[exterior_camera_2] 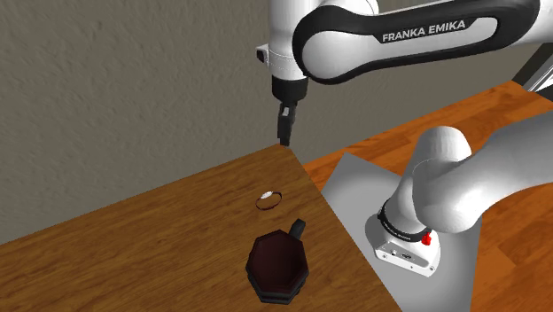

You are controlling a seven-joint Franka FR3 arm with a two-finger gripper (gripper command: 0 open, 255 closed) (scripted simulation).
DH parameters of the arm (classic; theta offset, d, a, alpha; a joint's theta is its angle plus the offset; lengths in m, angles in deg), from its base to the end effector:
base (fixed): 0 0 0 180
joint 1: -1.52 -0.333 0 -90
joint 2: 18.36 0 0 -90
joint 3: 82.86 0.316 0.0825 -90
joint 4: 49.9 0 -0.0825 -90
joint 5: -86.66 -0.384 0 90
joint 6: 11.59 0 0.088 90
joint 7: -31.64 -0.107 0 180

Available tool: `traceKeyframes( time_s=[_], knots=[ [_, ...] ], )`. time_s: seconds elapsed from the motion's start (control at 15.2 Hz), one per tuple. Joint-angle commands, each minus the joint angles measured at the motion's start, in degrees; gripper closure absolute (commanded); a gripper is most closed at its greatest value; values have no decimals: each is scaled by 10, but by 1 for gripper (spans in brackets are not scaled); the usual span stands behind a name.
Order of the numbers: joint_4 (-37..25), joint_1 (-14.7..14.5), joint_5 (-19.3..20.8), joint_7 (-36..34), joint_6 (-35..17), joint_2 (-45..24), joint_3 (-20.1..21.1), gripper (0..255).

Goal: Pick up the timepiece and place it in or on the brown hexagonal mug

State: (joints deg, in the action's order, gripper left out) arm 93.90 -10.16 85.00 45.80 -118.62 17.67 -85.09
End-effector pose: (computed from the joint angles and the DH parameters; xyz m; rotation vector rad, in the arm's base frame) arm 0.3533 0.0601 0.4902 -3.0255 -0.6306 0.0177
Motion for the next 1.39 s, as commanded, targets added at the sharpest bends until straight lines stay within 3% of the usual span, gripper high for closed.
traceKeyframes(
  time_s=[0.0,0.53,1.06,1.32],
  knots=[
    [12,-19,-5,24,-25,-23,6,0],
    [56,-90,-24,118,-123,-121,32,0],
    [95,-95,-30,123,-195,-154,35,0],
    [95,-95,-30,123,-195,-154,35,0]
  ],
)
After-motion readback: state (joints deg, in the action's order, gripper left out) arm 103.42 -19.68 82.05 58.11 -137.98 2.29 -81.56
